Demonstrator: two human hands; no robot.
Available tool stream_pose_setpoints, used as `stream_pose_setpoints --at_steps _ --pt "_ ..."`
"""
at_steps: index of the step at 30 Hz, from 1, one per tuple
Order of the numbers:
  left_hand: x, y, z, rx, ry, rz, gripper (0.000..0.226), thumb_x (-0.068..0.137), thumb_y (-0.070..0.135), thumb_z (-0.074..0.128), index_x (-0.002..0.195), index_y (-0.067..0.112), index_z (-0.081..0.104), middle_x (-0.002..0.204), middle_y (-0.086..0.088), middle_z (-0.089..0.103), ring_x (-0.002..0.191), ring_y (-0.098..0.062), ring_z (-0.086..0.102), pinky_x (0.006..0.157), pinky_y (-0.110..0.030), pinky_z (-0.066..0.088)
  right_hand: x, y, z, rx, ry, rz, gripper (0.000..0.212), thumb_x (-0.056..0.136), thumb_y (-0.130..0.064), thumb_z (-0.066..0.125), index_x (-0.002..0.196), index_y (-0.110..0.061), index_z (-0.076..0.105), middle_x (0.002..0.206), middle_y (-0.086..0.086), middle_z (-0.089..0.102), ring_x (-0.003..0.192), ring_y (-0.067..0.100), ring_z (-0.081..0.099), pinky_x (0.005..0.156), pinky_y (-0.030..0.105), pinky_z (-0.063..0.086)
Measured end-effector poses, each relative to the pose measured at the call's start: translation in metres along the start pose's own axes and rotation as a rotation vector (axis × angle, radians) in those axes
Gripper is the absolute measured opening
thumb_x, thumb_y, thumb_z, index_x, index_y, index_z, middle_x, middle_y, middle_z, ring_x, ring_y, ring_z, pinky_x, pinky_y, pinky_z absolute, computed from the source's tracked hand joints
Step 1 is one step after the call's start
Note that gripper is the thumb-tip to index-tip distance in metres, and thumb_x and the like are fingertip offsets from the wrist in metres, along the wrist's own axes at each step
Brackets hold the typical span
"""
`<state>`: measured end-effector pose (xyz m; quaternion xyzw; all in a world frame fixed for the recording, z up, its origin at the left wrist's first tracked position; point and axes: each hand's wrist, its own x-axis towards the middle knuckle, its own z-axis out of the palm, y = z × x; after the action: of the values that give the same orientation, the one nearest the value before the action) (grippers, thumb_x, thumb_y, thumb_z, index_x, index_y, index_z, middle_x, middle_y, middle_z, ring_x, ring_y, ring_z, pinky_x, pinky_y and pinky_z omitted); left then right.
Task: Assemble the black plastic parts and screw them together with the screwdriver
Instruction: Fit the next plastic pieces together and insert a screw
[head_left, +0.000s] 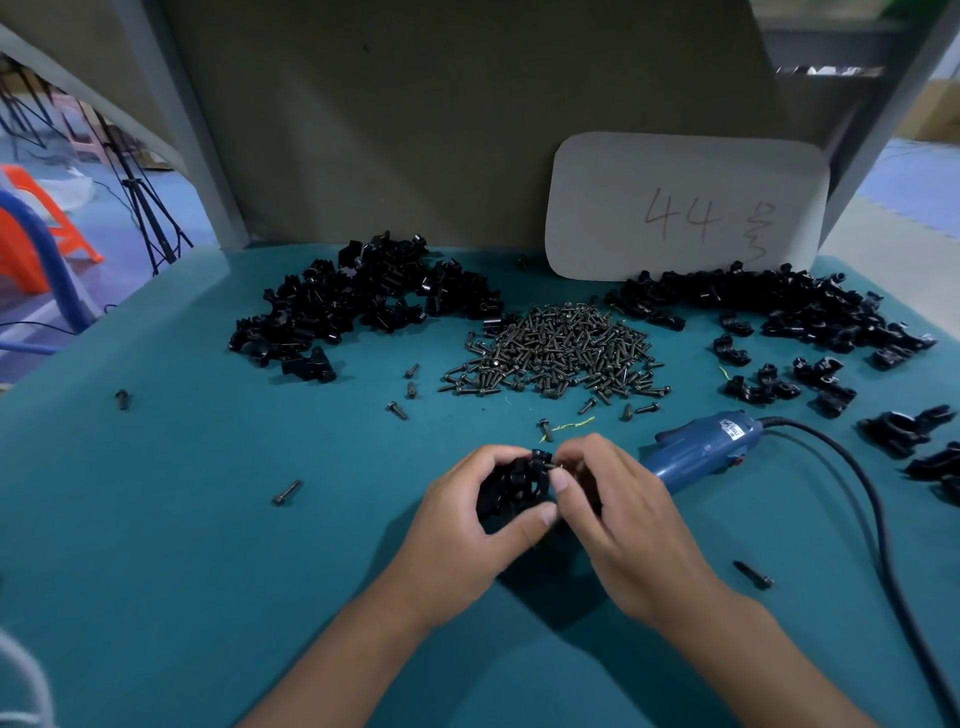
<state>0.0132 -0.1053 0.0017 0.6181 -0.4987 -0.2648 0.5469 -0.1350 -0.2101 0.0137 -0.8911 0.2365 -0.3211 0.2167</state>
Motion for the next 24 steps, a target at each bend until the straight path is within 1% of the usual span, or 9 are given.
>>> stream_pose_setpoints --at_steps 2,5,7,9,13,15,20,22,24 --pt "-0.0001 0.0012 -0.001 -0.107 -0.015 -0.039 0.044 0.08 0.05 0.07 0.113 0.021 0.065 0.104 0.007 0.073 0.099 -0.011 0.068 0.091 -0.031 0.053 -0.0005 0.0008 0.0004 0.026 -0.012 0.027 0.019 0.102 -0.048 0.038 0.098 -0.033 0.048 0.088 -0.019 0.051 0.084 0.002 0.049 0.074 0.022 0.039" --pt "0.0019 0.0026 -0.002 -0.228 0.009 -0.07 0.044 0.082 0.052 0.066 0.109 0.018 0.067 0.096 0.006 0.071 0.089 -0.011 0.065 0.083 -0.031 0.054 0.0004 0.0013 0.0018 -0.008 0.008 -0.019 0.02 0.103 -0.045 0.041 0.098 -0.029 0.052 0.088 -0.021 0.048 0.082 0.001 0.047 0.074 0.017 0.036" --pt "0.003 0.0026 -0.0021 -0.227 0.032 -0.075 0.042 0.08 0.052 0.068 0.106 0.02 0.068 0.09 0.009 0.07 0.082 -0.009 0.063 0.08 -0.027 0.051 0.0009 0.0024 0.0028 -0.023 0.023 -0.069 0.023 0.105 -0.042 0.043 0.098 -0.024 0.056 0.089 -0.023 0.044 0.082 0.002 0.046 0.075 0.016 0.036" --pt "0.0034 0.0017 -0.0017 -0.2 0.038 -0.071 0.039 0.078 0.052 0.07 0.104 0.023 0.069 0.087 0.012 0.069 0.08 -0.007 0.063 0.079 -0.023 0.048 0.0011 0.0033 0.0034 -0.004 0.019 -0.083 0.026 0.106 -0.041 0.042 0.097 -0.022 0.057 0.088 -0.023 0.043 0.081 0.004 0.046 0.075 0.017 0.037" --pt "0.003 0.0017 -0.0013 -0.167 0.026 -0.044 0.03 0.08 0.049 0.072 0.103 0.031 0.07 0.095 0.008 0.073 0.089 -0.006 0.066 0.082 -0.017 0.05 0.0014 0.0041 0.0035 0.017 -0.013 -0.061 0.035 0.108 -0.043 0.035 0.088 -0.024 0.056 0.08 -0.015 0.048 0.076 0.011 0.047 0.071 0.03 0.041" --pt "0.0029 0.0026 -0.0011 -0.152 0.027 -0.033 0.028 0.081 0.049 0.072 0.103 0.033 0.07 0.097 0.007 0.073 0.091 -0.007 0.067 0.083 -0.018 0.05 0.0015 0.004 0.0032 0.022 -0.016 -0.053 0.037 0.108 -0.044 0.034 0.086 -0.023 0.055 0.078 -0.014 0.049 0.075 0.012 0.047 0.07 0.031 0.041" --pt "0.0028 0.002 -0.0013 -0.137 0.046 -0.004 0.029 0.08 0.05 0.074 0.104 0.033 0.071 0.104 0.004 0.073 0.1 -0.012 0.069 0.089 -0.025 0.052 0.0015 0.0014 0.0028 0.066 -0.027 -0.031 0.044 0.107 -0.049 0.032 0.074 -0.023 0.047 0.068 -0.009 0.047 0.068 0.012 0.046 0.064 0.026 0.036" --pt "0.0033 0.0014 -0.0008 -0.127 0.057 -0.001 0.029 0.08 0.051 0.074 0.105 0.035 0.07 0.105 0.004 0.073 0.101 -0.014 0.069 0.091 -0.028 0.053 0.0012 0.0 0.0034 0.096 -0.032 -0.014 0.041 0.106 -0.049 0.035 0.073 -0.027 0.043 0.069 -0.011 0.048 0.066 0.01 0.047 0.063 0.02 0.033" --pt "0.0036 0.0013 -0.0006 -0.12 0.058 -0.007 0.029 0.081 0.052 0.072 0.106 0.037 0.07 0.105 0.006 0.073 0.102 -0.013 0.069 0.092 -0.028 0.052 0.0005 -0.0005 0.0041 0.105 -0.026 0.003 0.034 0.105 -0.048 0.038 0.077 -0.031 0.046 0.073 -0.016 0.048 0.07 0.007 0.049 0.064 0.017 0.033"
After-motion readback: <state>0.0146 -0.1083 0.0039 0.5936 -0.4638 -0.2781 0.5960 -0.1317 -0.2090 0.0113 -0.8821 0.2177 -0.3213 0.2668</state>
